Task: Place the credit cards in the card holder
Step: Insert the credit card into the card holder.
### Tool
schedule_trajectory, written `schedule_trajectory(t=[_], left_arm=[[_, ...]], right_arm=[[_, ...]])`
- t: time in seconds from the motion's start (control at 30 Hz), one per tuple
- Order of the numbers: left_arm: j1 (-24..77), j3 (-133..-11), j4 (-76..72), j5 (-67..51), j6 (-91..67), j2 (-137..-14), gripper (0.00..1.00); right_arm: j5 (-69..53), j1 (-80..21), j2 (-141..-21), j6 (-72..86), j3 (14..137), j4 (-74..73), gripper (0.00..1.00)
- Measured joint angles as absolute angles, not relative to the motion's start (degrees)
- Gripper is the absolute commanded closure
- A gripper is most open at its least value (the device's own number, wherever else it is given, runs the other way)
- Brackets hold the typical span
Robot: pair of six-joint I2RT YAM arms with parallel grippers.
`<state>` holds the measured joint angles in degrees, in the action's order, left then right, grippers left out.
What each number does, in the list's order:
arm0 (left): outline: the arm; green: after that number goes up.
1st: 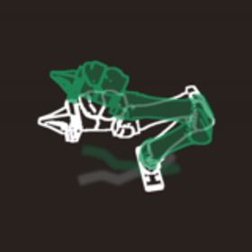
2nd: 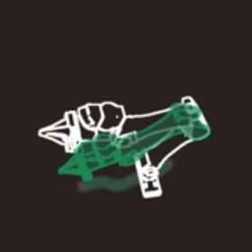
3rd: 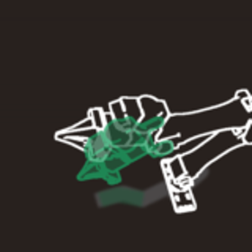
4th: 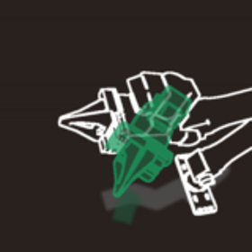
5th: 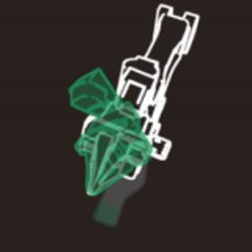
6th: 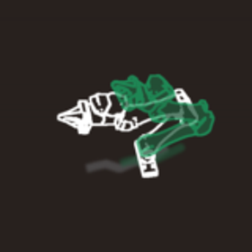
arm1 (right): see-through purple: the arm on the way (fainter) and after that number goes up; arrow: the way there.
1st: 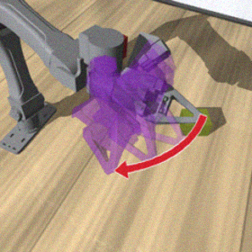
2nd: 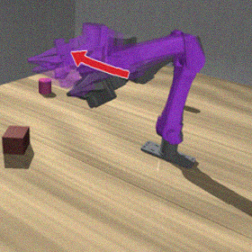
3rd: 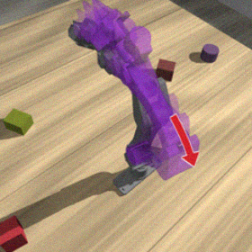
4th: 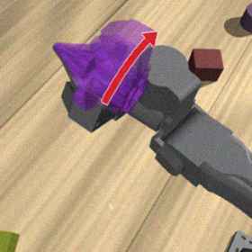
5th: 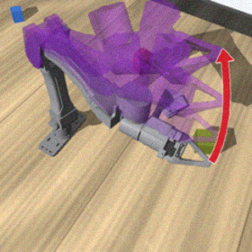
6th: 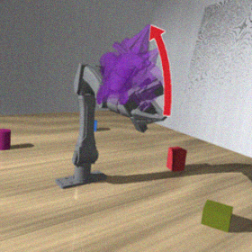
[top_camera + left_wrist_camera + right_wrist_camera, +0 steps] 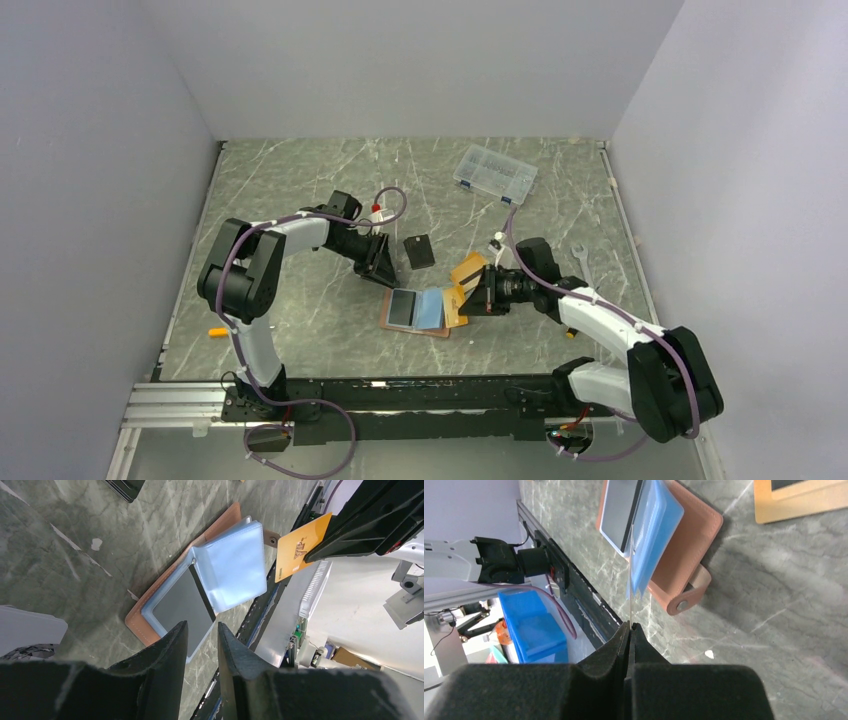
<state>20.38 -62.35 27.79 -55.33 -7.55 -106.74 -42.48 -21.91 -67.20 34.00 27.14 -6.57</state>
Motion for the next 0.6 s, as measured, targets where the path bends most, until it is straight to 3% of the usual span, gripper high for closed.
schedule_trajectory(t=[0.6], left_arm=[[20.38, -62.67, 27.97, -55.16, -6.68, -106.74, 0.69]], right_arm=[[-44.14, -21.91, -67.57, 32.21, 26.06, -9.74, 1.00]])
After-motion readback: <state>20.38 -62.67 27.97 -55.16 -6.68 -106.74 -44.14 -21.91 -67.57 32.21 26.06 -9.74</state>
